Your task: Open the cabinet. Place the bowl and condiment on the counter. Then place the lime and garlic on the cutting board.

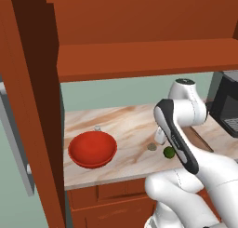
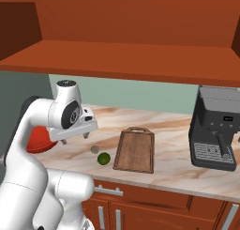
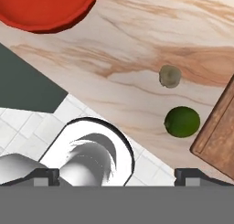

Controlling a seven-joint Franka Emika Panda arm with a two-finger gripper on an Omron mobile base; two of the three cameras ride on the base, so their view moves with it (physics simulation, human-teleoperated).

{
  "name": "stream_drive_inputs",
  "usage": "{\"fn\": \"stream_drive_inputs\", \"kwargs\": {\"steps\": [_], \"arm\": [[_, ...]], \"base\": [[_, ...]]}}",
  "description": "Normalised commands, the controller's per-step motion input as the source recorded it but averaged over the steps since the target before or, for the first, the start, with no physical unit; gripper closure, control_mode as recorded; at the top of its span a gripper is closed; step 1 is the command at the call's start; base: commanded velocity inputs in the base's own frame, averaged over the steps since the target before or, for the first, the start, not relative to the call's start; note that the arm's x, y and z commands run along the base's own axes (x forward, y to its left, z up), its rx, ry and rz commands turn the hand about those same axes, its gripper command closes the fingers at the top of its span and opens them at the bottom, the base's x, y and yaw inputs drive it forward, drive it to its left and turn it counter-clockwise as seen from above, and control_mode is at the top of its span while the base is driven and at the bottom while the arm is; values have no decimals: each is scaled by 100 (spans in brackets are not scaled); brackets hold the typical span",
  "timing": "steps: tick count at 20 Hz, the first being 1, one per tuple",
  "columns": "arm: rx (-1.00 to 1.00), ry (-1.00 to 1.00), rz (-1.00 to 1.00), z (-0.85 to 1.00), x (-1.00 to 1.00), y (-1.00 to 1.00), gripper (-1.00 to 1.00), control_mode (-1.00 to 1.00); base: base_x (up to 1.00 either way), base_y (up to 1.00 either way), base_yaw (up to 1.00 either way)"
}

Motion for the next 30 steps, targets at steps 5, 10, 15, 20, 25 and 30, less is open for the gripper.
{"fn": "stream_drive_inputs", "kwargs": {"steps": [5,10,15,20,25,30], "arm": [[1,0,-6,-22,12,-4,-100,-100],[0,0,-8,-19,15,0,-100,-100],[0,0,-8,-19,28,0,-100,-100],[0,0,-7,-18,32,0,-100,-100],[0,0,-1,-9,23,-5,-100,-100],[0,0,0,-13,7,-7,-100,-100]], "base": [[0,0,0],[0,0,0],[0,0,0],[0,0,0],[0,0,0],[0,0,0]]}}
